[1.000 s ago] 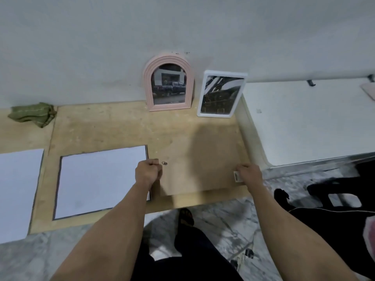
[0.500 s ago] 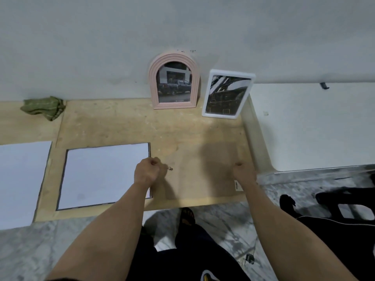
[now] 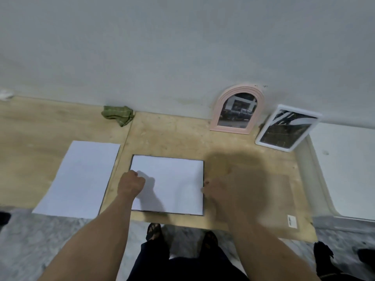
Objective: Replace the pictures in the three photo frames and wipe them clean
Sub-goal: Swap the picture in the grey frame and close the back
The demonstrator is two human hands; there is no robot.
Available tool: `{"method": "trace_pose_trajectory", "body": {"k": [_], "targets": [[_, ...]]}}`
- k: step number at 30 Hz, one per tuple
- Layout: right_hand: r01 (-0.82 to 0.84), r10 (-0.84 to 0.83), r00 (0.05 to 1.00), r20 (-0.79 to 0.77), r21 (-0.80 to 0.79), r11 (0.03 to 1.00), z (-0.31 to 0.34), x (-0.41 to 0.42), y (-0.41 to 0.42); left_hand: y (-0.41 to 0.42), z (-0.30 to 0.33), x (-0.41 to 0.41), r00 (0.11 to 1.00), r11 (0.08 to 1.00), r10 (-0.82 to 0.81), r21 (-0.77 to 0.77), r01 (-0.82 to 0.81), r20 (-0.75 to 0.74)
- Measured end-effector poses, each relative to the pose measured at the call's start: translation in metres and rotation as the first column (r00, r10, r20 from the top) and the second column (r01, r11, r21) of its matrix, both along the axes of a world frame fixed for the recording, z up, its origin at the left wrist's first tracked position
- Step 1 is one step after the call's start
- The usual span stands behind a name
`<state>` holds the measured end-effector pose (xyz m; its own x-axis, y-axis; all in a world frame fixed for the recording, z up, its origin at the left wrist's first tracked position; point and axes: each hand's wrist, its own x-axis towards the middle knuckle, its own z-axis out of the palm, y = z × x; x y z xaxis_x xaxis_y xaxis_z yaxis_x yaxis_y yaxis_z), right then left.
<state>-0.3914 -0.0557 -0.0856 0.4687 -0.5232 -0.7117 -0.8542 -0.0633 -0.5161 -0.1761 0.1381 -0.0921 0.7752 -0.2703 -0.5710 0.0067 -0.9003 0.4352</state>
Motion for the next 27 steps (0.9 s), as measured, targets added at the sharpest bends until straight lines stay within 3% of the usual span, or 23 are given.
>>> {"method": "trace_pose_trajectory", "body": {"k": [9, 13, 20, 23, 27], "targets": [[-0.052, 0.021, 0.984, -0.177, -0.17, 0.984, -0.011, 0.035, 0.043, 0.025, -0.013, 0.05, 0.982, 0.986, -0.166, 0.02, 0.168, -0.092], [-0.017, -0.029, 0.978, -0.208, -0.215, 0.977, -0.02, 0.042, 0.051, 0.021, -0.016, 0.049, 0.989, 0.994, -0.113, -0.027, 0.111, -0.1], [0.202, -0.254, 0.931, -0.262, -0.212, 0.956, -0.035, 0.055, 0.058, 0.016, -0.011, 0.053, 0.982, 0.992, 0.046, -0.108, -0.066, -0.183], [0.271, -0.323, 0.915, -0.242, -0.226, 0.936, -0.035, 0.055, 0.058, 0.02, -0.011, 0.059, 0.959, 0.985, 0.035, -0.154, -0.081, -0.28], [0.324, -0.367, 0.913, -0.177, -0.231, 0.918, -0.028, 0.054, 0.057, 0.027, -0.015, 0.061, 0.953, 0.973, -0.02, -0.226, -0.052, -0.303]]}}
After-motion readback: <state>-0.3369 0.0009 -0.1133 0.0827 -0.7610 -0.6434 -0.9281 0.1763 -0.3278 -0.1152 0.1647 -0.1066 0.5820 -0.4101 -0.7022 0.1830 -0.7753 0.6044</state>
